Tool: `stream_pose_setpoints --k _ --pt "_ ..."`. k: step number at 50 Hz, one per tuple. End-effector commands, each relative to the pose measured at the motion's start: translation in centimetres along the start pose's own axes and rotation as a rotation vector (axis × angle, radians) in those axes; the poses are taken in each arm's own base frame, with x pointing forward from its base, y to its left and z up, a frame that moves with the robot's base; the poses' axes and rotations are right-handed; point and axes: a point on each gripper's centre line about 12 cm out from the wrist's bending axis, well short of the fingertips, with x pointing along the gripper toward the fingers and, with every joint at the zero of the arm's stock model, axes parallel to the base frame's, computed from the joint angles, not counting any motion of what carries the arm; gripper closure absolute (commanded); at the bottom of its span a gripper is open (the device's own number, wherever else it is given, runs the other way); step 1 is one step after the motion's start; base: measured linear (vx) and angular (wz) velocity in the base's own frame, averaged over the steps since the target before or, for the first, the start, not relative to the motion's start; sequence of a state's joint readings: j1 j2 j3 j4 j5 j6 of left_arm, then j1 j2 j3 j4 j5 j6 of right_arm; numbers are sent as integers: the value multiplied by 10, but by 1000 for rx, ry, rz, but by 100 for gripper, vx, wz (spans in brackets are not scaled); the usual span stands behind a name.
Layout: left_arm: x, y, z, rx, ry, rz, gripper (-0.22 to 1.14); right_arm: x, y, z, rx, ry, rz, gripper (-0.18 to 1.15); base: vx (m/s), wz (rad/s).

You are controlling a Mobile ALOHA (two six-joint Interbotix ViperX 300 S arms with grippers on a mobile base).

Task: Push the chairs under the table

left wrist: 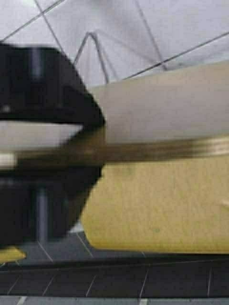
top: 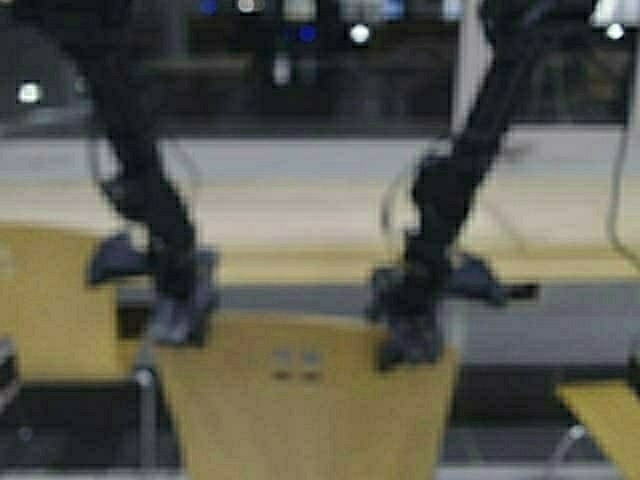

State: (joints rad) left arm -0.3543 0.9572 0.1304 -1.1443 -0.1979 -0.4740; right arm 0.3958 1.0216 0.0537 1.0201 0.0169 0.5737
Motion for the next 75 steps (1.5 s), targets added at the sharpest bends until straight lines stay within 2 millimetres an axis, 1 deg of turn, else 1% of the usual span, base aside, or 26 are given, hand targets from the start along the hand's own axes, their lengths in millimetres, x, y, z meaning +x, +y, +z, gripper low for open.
stream_pose_setpoints --k 1,4,7,18,27,38,53,66,75 --pt "-5 -7 -2 -8 9 -15 85 -7 9 -3 -16 3 20 62 0 0" --pt "-5 -7 -3 -10 14 -12 89 -7 8 -3 -16 3 17 74 0 0" --pt "-5 -7 -3 -10 17 -10 88 -7 8 -3 -16 3 18 79 0 0" --pt "-4 -1 -5 -8 31 8 86 -13 17 -4 -20 6 35 79 3 2" --pt "-5 0 -7 -6 42 16 86 -16 19 3 -15 -1 40 79 13 0" --pt "-7 2 -7 -3 44 19 86 -12 8 6 -11 -6 16 79 20 2" --pt "-6 6 -7 0 43 28 86 -6 4 9 -19 -7 6 79 23 4" --pt "-8 8 -9 -1 65 43 86 -11 8 9 -32 1 10 79 24 -2" --pt "-7 6 -10 -3 65 38 86 -10 4 11 -35 1 0 79 22 3"
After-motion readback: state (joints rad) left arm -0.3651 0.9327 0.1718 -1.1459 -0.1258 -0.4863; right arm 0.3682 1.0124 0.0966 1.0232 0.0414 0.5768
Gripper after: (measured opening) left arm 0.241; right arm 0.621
